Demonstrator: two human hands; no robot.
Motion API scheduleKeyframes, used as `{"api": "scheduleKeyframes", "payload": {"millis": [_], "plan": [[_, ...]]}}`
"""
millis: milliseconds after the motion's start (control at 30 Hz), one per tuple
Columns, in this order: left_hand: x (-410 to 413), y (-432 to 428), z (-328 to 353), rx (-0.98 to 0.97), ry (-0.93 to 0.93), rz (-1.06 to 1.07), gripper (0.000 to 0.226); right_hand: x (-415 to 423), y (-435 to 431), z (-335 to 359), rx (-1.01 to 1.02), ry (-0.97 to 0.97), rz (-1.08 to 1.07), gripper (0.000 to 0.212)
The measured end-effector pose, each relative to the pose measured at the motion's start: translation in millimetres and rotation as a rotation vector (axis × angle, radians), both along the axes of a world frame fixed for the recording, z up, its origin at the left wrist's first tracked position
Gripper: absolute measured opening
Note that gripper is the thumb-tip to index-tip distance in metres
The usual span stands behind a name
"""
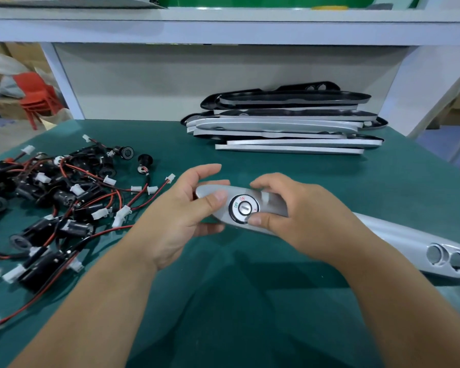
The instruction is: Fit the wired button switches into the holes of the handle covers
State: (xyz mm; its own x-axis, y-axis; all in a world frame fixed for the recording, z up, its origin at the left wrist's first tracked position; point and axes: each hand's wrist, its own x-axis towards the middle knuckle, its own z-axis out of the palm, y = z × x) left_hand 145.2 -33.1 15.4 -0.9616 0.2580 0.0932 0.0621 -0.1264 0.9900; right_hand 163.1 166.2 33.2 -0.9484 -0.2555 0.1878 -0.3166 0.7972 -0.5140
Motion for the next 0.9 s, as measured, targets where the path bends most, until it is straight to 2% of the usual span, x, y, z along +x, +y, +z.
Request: {"api": "scheduleKeyframes", "payload": {"millis": [67, 133, 267, 333, 433, 600, 667, 900], "plan": [[1.1, 3.2, -0.6, -0.013, 0.001, -0.003, 0.054, 2.9, 0.3, -0.3, -0.020, 0.033, 0.013, 0.032], [0.7, 5.1, -1.2, -0.011, 0.010, 0.024, 0.052, 6.7, -1.9, -1.8, -0.007, 0.091, 0.043, 0.025], [1.5, 5.3, -1.5, 0.013, -0.002, 0.020, 0.059, 10.3, -12.9, -7.5, -0.043, 0.211, 0.056, 0.039], [1.8, 4.9, -0.7, 0.018, 0.001, 0.017, 0.059, 8.9, -16.9, -8.5, -0.049, 0.259, 0.026, 0.035], [0.7, 4.8, -2.5, 0.011, -0.005, 0.018, 0.058, 7.2, -14.5, -9.3, -0.046, 0.245, 0.083, 0.026], [0.7, 7.3, -5.8, -0.072, -0.007, -0.023, 0.067, 5.3, -6.0, -9.6, -0.015, 0.184, 0.166, 0.035], [0.1, 7.5, -6.9, -0.100, -0.014, -0.025, 0.064, 4.6, -3.9, -10.1, -0.003, 0.173, 0.185, 0.039], [0.9, 5.3, -10.0, -0.339, 0.027, 0.032, 0.070, 6.8, -0.8, -9.9, 0.039, 0.156, 0.164, 0.039]]}}
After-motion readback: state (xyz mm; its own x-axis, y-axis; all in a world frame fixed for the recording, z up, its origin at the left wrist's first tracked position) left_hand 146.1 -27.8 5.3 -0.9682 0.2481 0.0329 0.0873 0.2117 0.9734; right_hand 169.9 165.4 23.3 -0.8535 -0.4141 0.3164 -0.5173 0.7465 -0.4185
